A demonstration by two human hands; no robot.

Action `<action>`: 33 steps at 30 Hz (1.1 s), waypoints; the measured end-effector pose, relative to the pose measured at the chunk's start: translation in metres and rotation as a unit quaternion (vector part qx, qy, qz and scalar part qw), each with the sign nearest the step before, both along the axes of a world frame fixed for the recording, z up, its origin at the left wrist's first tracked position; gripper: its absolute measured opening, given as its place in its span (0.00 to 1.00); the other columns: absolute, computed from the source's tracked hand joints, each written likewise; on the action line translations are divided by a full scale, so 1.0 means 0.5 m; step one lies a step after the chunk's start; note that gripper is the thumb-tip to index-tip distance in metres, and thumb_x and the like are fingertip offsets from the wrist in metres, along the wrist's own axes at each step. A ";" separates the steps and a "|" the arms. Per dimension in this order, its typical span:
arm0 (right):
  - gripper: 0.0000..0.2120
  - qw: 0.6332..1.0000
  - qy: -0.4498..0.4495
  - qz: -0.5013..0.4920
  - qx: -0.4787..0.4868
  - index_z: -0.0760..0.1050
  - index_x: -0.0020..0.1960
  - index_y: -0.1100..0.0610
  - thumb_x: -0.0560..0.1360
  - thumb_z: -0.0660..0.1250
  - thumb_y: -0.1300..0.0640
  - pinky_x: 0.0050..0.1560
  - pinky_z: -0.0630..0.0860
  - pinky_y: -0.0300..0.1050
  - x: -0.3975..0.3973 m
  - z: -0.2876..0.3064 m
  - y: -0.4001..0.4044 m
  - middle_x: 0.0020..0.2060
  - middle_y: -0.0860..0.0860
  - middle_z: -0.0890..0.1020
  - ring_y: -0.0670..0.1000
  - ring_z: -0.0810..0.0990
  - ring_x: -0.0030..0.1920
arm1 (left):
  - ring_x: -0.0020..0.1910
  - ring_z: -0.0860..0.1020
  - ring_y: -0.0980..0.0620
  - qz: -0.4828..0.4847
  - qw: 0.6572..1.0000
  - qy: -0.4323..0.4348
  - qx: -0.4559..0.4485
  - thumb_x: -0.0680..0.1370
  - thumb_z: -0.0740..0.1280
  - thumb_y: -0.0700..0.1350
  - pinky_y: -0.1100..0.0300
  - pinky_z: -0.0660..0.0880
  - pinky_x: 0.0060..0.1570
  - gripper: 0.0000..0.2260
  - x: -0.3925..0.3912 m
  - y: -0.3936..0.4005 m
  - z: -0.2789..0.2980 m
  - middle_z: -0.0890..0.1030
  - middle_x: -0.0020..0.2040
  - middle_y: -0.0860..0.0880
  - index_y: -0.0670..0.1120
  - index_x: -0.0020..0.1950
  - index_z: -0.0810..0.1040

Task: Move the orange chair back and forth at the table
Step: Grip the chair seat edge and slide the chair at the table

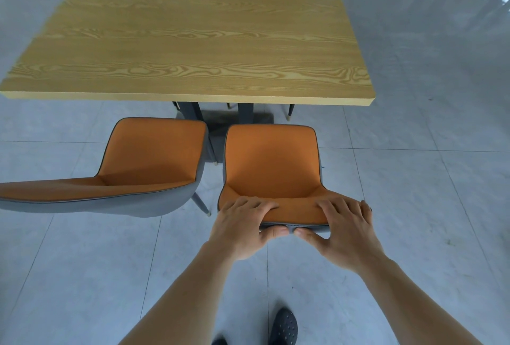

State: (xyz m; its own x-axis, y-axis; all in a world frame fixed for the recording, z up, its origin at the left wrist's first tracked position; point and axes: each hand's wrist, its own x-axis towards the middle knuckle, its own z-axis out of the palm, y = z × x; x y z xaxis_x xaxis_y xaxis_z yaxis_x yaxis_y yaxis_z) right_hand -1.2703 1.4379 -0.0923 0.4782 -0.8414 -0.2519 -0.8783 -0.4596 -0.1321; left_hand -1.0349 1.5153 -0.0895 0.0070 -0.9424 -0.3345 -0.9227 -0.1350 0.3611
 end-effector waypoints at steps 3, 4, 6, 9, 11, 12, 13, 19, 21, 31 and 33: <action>0.49 1.000 -0.002 0.006 0.004 0.72 0.69 0.47 0.68 0.40 0.15 0.74 0.60 0.63 -0.003 -0.003 -0.006 0.66 0.48 0.77 0.58 0.70 0.70 | 0.68 0.70 0.53 0.002 1.000 -0.006 -0.009 0.74 0.49 0.77 0.54 0.67 0.67 0.34 -0.001 -0.001 -0.002 0.74 0.70 0.60 0.61 0.74 0.67; 0.49 1.000 -0.003 0.009 0.004 0.73 0.69 0.47 0.68 0.41 0.15 0.73 0.61 0.63 -0.004 -0.004 -0.009 0.66 0.48 0.77 0.58 0.70 0.70 | 0.68 0.70 0.53 0.002 1.000 -0.008 -0.010 0.74 0.48 0.78 0.54 0.67 0.67 0.35 -0.001 -0.001 -0.001 0.74 0.70 0.60 0.61 0.74 0.67; 0.48 1.000 -0.004 0.013 0.004 0.73 0.68 0.47 0.69 0.42 0.15 0.72 0.62 0.63 -0.007 -0.007 -0.014 0.65 0.48 0.77 0.58 0.71 0.69 | 0.69 0.70 0.53 0.002 1.000 -0.009 -0.007 0.73 0.47 0.78 0.54 0.67 0.67 0.36 -0.004 -0.002 0.000 0.74 0.70 0.60 0.61 0.74 0.67; 0.47 1.000 -0.007 0.015 0.007 0.73 0.68 0.46 0.68 0.41 0.14 0.72 0.62 0.62 -0.015 -0.008 -0.023 0.66 0.47 0.77 0.58 0.70 0.69 | 0.69 0.69 0.54 0.009 1.000 -0.004 -0.010 0.74 0.50 0.77 0.54 0.67 0.67 0.34 -0.013 -0.007 0.000 0.74 0.70 0.60 0.61 0.74 0.68; 0.48 1.000 -0.006 0.018 0.006 0.73 0.67 0.46 0.68 0.41 0.14 0.72 0.62 0.61 -0.019 -0.008 -0.027 0.66 0.47 0.77 0.58 0.70 0.69 | 0.69 0.69 0.54 0.009 1.000 -0.002 -0.012 0.75 0.50 0.77 0.54 0.67 0.67 0.33 -0.017 -0.009 -0.001 0.74 0.70 0.60 0.61 0.74 0.68; 0.48 1.000 -0.006 0.018 0.005 0.73 0.67 0.46 0.68 0.41 0.14 0.72 0.62 0.62 -0.019 -0.007 -0.027 0.66 0.47 0.77 0.58 0.70 0.69 | 0.69 0.69 0.54 0.007 1.000 -0.003 -0.011 0.75 0.50 0.77 0.53 0.67 0.67 0.34 -0.018 -0.010 -0.002 0.74 0.70 0.60 0.61 0.74 0.68; 0.48 1.000 -0.007 0.016 0.003 0.73 0.67 0.46 0.68 0.41 0.14 0.72 0.61 0.62 -0.020 -0.006 -0.026 0.65 0.47 0.77 0.58 0.70 0.69 | 0.69 0.70 0.54 0.005 1.000 -0.004 -0.010 0.74 0.50 0.77 0.53 0.67 0.67 0.34 -0.018 -0.010 -0.004 0.74 0.70 0.60 0.61 0.74 0.68; 0.48 1.000 -0.013 0.013 0.000 0.73 0.67 0.47 0.68 0.41 0.14 0.72 0.61 0.62 -0.017 -0.004 -0.021 0.64 0.48 0.77 0.58 0.70 0.69 | 0.69 0.70 0.54 0.007 1.000 -0.005 -0.013 0.74 0.49 0.78 0.53 0.68 0.67 0.35 -0.017 -0.006 -0.006 0.75 0.69 0.60 0.61 0.74 0.68; 0.48 1.000 -0.013 0.012 -0.001 0.73 0.67 0.47 0.68 0.40 0.14 0.72 0.61 0.62 -0.016 -0.003 -0.020 0.64 0.48 0.77 0.58 0.70 0.69 | 0.69 0.70 0.53 0.008 1.000 -0.005 -0.014 0.74 0.49 0.78 0.53 0.68 0.68 0.35 -0.018 -0.005 -0.005 0.75 0.69 0.60 0.61 0.74 0.68; 0.52 1.000 0.016 0.011 0.017 0.68 0.72 0.45 0.64 0.37 0.13 0.78 0.55 0.64 -0.014 0.015 -0.016 0.70 0.46 0.74 0.54 0.66 0.74 | 0.71 0.68 0.54 0.030 1.000 0.009 0.000 0.74 0.52 0.78 0.54 0.64 0.71 0.36 -0.022 -0.001 0.008 0.73 0.70 0.60 0.60 0.76 0.66; 0.54 1.000 0.017 0.011 0.021 0.66 0.75 0.45 0.64 0.35 0.14 0.79 0.53 0.65 -0.012 0.023 -0.013 0.72 0.46 0.72 0.55 0.64 0.76 | 0.72 0.67 0.54 0.043 0.999 0.008 -0.004 0.74 0.53 0.77 0.54 0.63 0.71 0.36 -0.022 0.005 0.015 0.72 0.71 0.60 0.60 0.76 0.65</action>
State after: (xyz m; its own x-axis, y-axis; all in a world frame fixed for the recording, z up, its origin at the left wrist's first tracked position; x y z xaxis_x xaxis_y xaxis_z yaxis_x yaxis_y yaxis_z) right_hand -1.2761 1.4313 -0.0809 0.4874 -0.8189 -0.3030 -0.8720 -0.4742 -0.1213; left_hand -1.0457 1.5176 -0.0821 0.0820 -0.9411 -0.3280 -0.9019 -0.2101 0.3773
